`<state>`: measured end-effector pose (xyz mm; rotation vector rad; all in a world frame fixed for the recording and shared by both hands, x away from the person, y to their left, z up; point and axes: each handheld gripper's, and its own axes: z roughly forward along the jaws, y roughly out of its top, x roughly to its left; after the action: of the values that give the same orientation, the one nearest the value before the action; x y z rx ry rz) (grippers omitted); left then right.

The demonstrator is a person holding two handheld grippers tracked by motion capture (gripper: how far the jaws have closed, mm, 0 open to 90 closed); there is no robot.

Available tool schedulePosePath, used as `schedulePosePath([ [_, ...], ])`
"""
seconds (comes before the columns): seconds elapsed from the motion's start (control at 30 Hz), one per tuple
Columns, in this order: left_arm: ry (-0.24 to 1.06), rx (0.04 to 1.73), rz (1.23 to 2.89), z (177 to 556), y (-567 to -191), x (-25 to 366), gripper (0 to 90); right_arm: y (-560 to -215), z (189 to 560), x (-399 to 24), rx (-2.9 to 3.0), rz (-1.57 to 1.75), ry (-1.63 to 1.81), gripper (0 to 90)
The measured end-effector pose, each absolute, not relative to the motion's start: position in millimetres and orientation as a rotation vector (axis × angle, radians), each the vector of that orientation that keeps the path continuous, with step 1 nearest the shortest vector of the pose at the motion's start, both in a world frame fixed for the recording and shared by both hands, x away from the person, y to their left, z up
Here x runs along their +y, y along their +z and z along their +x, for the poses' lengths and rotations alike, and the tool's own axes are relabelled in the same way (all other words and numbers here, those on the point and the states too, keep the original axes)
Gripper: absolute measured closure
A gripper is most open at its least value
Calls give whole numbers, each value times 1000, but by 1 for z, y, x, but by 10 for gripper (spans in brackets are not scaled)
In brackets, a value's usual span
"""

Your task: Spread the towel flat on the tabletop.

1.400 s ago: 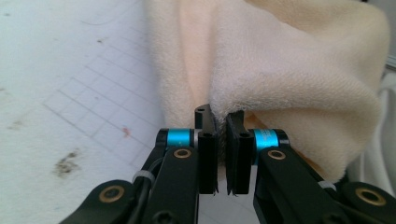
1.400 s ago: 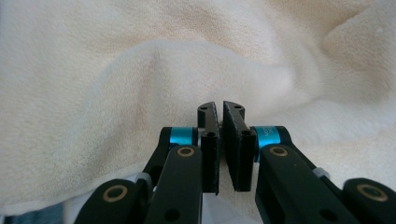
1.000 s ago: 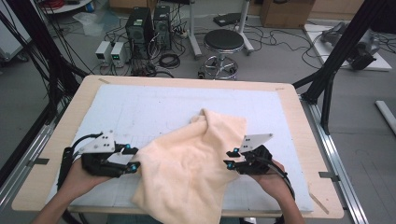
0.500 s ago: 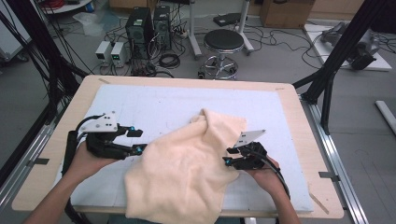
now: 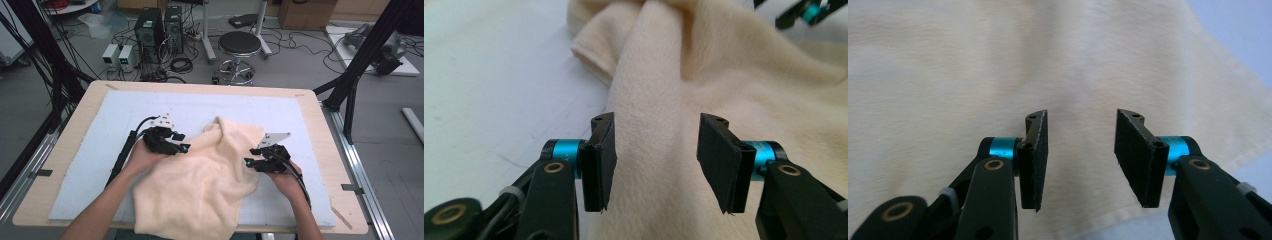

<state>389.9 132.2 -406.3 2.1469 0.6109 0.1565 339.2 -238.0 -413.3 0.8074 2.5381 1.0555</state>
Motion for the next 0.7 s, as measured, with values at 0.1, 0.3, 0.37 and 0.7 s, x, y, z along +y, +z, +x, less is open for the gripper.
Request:
schedulePosePath([
  [0.1,141,650,2226,397,-420,125,559,-421,351,-241,2536,876,1031,614],
  [0.3,150,703,2257,395,-420,139,842,-432,357,-230,2632,841,991,861],
  [0.37,187,708,2220,387,-410,151,843,-430,356,-228,2634,808,985,873],
  [0.7,307,734,2145,321,-362,218,842,-397,340,-200,2618,624,1118,878],
])
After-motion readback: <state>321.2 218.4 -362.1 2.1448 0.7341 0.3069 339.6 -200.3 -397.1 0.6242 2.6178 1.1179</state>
